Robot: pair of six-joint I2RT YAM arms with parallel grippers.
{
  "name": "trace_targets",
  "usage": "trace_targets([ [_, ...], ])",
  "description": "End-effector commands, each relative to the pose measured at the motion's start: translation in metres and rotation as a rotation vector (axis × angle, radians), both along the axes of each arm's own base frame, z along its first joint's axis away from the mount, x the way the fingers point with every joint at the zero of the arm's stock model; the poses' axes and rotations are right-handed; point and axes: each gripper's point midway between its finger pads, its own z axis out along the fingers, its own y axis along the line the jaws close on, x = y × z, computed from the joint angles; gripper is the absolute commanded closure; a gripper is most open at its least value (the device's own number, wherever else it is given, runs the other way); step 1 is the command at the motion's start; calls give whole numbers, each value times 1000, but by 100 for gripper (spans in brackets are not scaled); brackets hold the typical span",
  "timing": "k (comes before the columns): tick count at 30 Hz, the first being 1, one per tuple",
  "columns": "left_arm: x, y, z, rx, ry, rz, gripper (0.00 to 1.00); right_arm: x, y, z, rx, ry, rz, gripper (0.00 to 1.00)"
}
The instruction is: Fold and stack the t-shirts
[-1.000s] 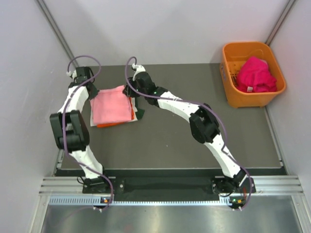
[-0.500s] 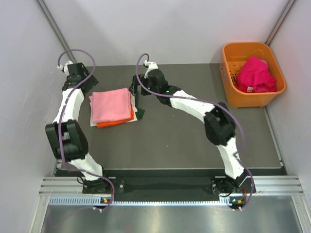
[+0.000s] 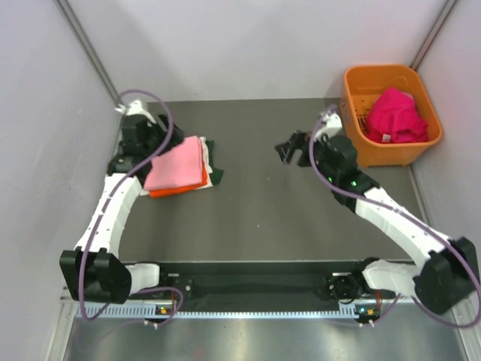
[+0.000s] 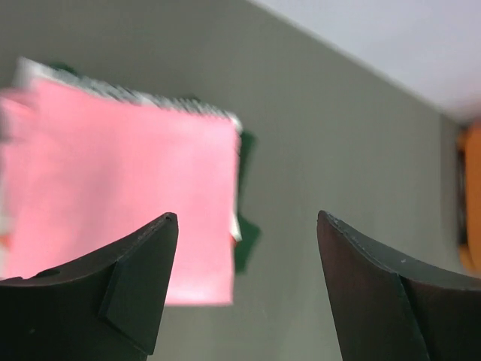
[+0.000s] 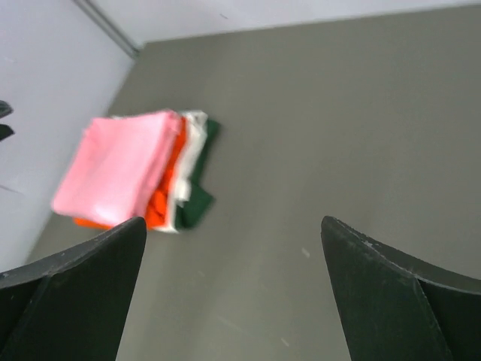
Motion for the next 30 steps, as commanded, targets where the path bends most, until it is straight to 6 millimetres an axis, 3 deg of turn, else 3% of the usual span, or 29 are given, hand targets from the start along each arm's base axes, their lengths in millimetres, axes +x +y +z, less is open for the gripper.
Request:
trace_targets([
  [1, -9, -53, -8, -3, -35, -134, 22, -19, -42, -33, -71, 1, -71, 0],
  [2, -15, -72, -13, -17, -36, -174, 22, -24, -59, -26, -87, -42, -112, 0],
  [3, -21, -80, -33, -22, -9, -192, 22, -28, -67, -32, -102, -44, -128, 0],
  [4, -23, -89, -31, -32, -45, -212, 22, -36, -78, -55, -142, -13, -145, 0],
  [5, -31, -106, -39, -32, -47, -261, 22, -42, -89, -53, -138, -31, -176, 0],
  [6, -41, -109, -66, -7, -10, -271, 19, -44, -99, -60, -137, -24, -209, 0],
  [7, -46, -111, -73, 23, -18, -271, 18, -50, -108, -83, -146, -1, -228, 0],
  [8, -52, -123, -78, 50, -49, -311, 18, -55, -117, -83, -138, -27, -247, 0],
  [9, -64, -121, -108, 71, -5, -317, 15, -58, -121, -90, -140, -33, -261, 0],
  [10, -68, -121, -114, 71, -19, -328, 14, -64, -128, -114, -158, -10, -282, 0],
  [12, -79, -119, -139, 81, -17, -351, 12, -66, -145, -116, -160, -52, -361, 0],
  [13, -83, -118, -141, 85, -27, -359, 12, -69, -149, -130, -165, -39, -378, 0],
  [17, -87, -115, -156, 76, -19, -342, 13, -67, -159, -119, -152, -93, -432, 1],
  [24, -83, -123, -174, 64, 30, -369, 16, -63, -160, -131, -151, -34, -463, 0],
  [30, -83, -116, -168, 89, 19, -347, 16, -60, -159, -136, -157, 1, -466, 0],
])
